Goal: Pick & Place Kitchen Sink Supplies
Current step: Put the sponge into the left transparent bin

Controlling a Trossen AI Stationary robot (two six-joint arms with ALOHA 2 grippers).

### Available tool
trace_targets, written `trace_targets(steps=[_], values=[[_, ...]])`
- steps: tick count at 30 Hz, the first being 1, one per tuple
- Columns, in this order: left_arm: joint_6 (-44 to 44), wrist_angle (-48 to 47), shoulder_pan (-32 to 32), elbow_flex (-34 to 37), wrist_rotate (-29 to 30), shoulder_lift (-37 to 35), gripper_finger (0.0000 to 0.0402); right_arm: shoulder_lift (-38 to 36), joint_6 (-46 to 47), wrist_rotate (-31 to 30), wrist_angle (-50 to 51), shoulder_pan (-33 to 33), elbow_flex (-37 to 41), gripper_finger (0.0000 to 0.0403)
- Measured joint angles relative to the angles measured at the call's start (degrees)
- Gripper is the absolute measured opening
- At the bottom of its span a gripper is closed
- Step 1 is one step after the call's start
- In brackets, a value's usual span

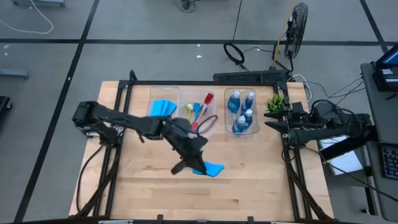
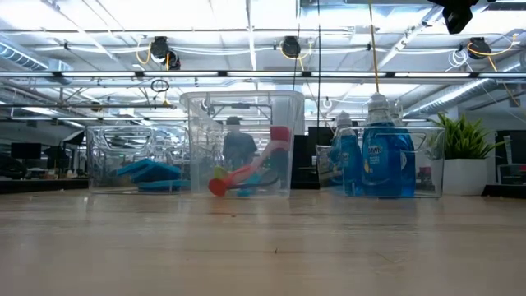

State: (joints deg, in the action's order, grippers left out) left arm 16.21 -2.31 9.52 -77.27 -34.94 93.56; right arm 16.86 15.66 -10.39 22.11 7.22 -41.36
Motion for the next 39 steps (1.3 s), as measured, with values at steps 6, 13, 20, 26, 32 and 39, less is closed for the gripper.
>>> trace_targets(steps=[6,13,20,26,32,39], values=[[1.54,17.80,-1.26,-0.03,-10.58,-2.52,0.0000,0.00,0.00,0.00,0.02,0.00,0.00,0.0164],[6.32,35.47,-1.41,-0.07,-17.32,-2.56,0.0000,0.00,-0.01,0.02,0.02,0.00,0.00,0.0166],[8.48,36.73,-1.40,-0.07,-18.95,-2.53,0.0000,0.00,-0.02,0.02,0.02,0.00,0.00,0.0166],[13.10,17.73,-2.63,-0.07,-10.42,-2.55,0.0000,0.00,0.11,0.02,0.02,0.00,0.00,0.0167],[14.30,-10.05,-5.39,0.00,4.31,-4.51,0.0000,0.00,0.13,0.02,0.04,0.00,0.00,0.0165],[15.71,-25.67,-10.21,-0.21,17.82,-9.69,0.0000,0.01,0.13,0.00,0.02,0.00,0.00,0.0164]])
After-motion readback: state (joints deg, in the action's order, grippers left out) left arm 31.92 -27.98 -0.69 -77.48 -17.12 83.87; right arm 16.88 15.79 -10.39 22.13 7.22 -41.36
